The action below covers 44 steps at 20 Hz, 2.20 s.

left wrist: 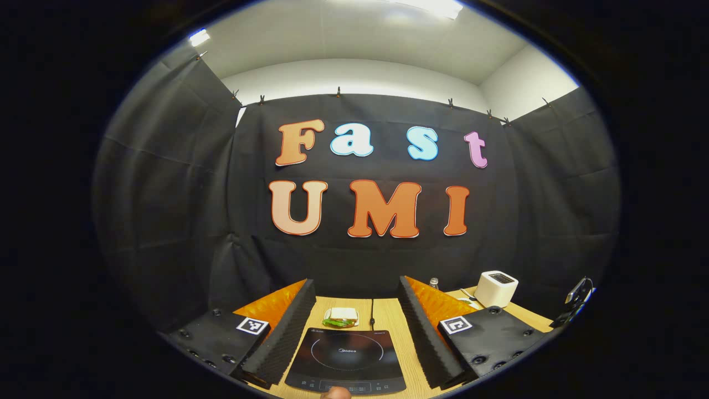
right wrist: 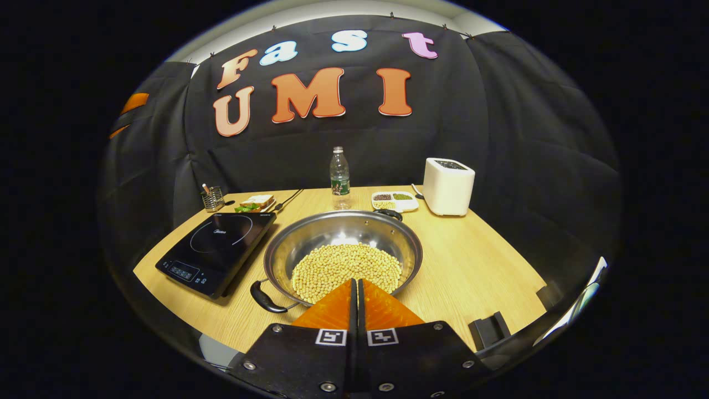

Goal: First push the handle of the pot to place it horizontally, then grasp the pot with both hands and set it on the induction cooktop.

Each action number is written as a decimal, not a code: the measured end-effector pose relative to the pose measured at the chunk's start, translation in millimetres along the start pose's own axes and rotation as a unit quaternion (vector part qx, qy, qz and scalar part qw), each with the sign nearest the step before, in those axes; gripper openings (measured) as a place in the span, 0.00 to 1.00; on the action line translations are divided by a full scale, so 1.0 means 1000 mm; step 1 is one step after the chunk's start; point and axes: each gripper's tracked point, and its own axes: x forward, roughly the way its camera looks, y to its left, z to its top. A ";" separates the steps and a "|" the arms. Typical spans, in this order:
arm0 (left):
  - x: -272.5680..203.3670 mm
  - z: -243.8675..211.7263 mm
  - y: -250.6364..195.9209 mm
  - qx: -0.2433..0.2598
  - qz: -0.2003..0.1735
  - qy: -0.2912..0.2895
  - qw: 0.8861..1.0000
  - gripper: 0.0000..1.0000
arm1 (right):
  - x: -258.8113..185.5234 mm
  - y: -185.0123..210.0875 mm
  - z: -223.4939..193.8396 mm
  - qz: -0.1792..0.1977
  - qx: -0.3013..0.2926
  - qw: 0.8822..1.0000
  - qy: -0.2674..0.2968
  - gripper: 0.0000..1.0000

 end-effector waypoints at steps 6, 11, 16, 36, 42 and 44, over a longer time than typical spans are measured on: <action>0.003 -0.010 0.001 -0.001 -0.005 0.011 1.000 0.97 | -0.004 0.016 -0.026 0.010 0.000 1.000 0.027 0.00; 0.006 -0.016 0.008 -0.002 -0.001 0.018 1.000 0.97 | -0.002 0.032 -0.043 0.020 -0.005 0.999 0.047 0.00; 0.008 -0.020 0.018 -0.005 0.005 0.025 1.000 0.97 | 0.003 0.048 -0.050 0.033 -0.010 0.998 0.060 0.00; 0.016 -0.033 0.044 -0.010 0.030 0.040 0.999 0.98 | 0.019 0.117 -0.049 0.096 -0.042 0.992 0.071 0.00; 0.011 -0.027 0.051 -0.009 0.037 0.034 0.999 0.97 | 0.027 0.130 -0.046 0.105 -0.039 0.991 0.069 0.00; 0.008 -0.029 0.052 -0.008 0.039 0.034 0.999 0.98 | 0.027 0.133 -0.045 0.108 -0.039 0.991 0.068 0.00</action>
